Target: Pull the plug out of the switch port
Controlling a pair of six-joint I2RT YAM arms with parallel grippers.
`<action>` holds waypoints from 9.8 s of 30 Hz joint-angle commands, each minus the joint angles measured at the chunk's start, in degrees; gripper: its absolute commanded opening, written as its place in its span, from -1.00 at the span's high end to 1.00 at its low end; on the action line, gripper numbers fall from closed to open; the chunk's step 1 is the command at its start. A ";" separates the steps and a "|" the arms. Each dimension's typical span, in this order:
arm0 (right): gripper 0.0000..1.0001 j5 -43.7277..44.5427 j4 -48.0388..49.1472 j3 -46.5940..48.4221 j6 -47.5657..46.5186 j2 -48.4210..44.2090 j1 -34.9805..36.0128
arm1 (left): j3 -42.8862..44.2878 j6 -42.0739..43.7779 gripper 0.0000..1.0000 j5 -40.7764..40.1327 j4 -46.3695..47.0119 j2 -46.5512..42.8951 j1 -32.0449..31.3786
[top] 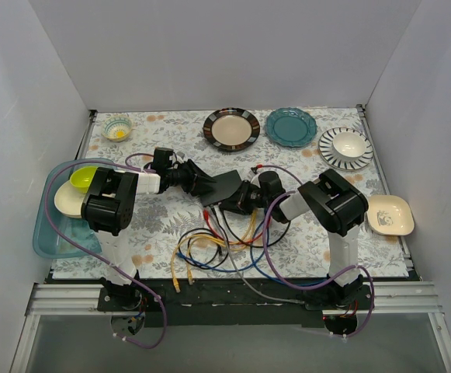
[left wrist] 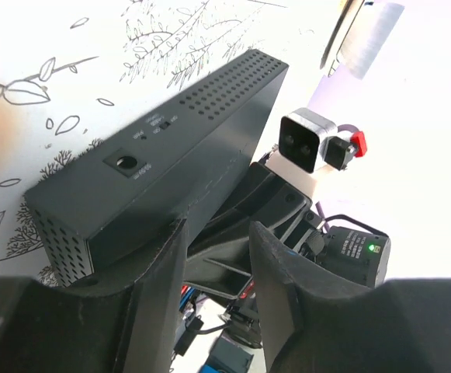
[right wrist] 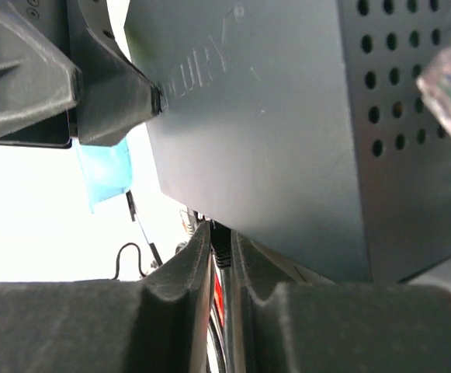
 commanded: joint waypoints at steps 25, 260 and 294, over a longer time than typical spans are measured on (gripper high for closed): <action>0.32 2.87 0.70 -0.16 11.47 1.87 0.24 | -3.63 3.58 0.23 -5.96 -4.89 -0.69 0.49; 0.97 4.46 -16.44 9.17 -6.09 7.42 2.35 | -13.12 3.67 0.20 -1.74 -1.90 -11.77 0.49; 0.27 16.68 -35.61 8.62 -27.90 -19.93 0.41 | -9.78 -0.01 0.07 -8.77 2.75 -18.01 1.80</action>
